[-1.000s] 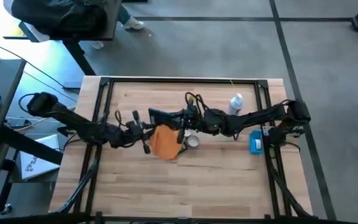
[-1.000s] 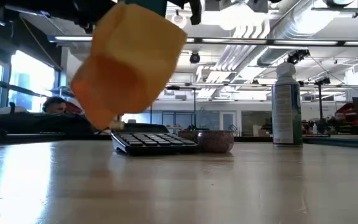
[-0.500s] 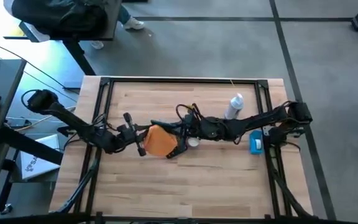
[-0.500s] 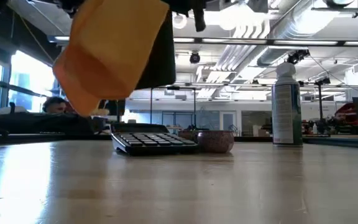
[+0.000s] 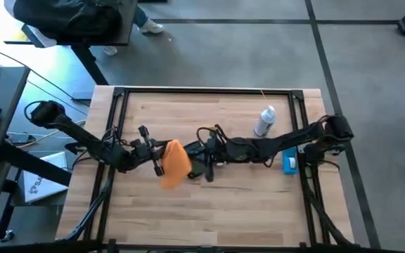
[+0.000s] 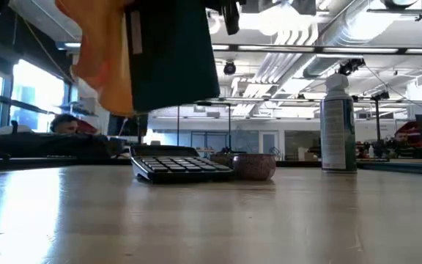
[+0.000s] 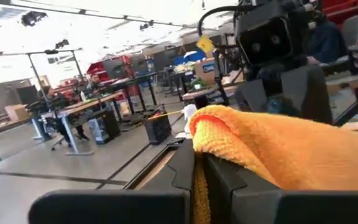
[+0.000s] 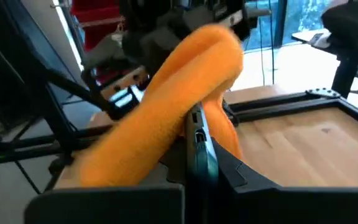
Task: Apply microfiber cloth
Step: Wipe the back of the black tablet with the yellow microfiber cloth
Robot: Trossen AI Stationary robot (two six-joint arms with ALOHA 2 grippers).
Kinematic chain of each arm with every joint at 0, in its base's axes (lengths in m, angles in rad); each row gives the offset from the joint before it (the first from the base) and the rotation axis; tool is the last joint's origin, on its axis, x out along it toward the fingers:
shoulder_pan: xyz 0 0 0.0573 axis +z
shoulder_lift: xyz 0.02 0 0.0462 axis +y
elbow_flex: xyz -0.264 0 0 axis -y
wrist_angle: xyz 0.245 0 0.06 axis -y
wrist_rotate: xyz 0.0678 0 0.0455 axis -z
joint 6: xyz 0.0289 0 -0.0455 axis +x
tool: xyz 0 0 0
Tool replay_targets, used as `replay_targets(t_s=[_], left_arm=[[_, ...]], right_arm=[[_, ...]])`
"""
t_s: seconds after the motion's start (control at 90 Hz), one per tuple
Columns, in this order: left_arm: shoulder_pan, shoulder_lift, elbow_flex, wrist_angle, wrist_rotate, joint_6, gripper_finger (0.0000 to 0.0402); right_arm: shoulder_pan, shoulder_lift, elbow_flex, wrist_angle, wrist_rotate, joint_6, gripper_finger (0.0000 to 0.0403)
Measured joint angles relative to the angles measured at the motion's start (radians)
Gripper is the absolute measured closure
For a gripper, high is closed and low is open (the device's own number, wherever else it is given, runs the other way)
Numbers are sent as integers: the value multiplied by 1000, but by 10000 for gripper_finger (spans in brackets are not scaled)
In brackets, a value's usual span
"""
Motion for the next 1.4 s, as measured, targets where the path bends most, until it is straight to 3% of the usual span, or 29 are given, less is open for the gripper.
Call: replay_targets(t_s=[0.656,0.822,1.022,1.4], left_arm=[[-2,1,-2,2,39,1,401],[-2,1,-2,-10,47,4,401],[-2,1,-2,-14,40,0,401],[-2,1,-2,0,83,0,401]], right_arm=[[-34,-62,2,-106,9,15,402],[-41,-71,6,-15,72,-62,402],[-43,-74,55,-23,57,-121,402],[-29,7,54,-70,41,-14,402]])
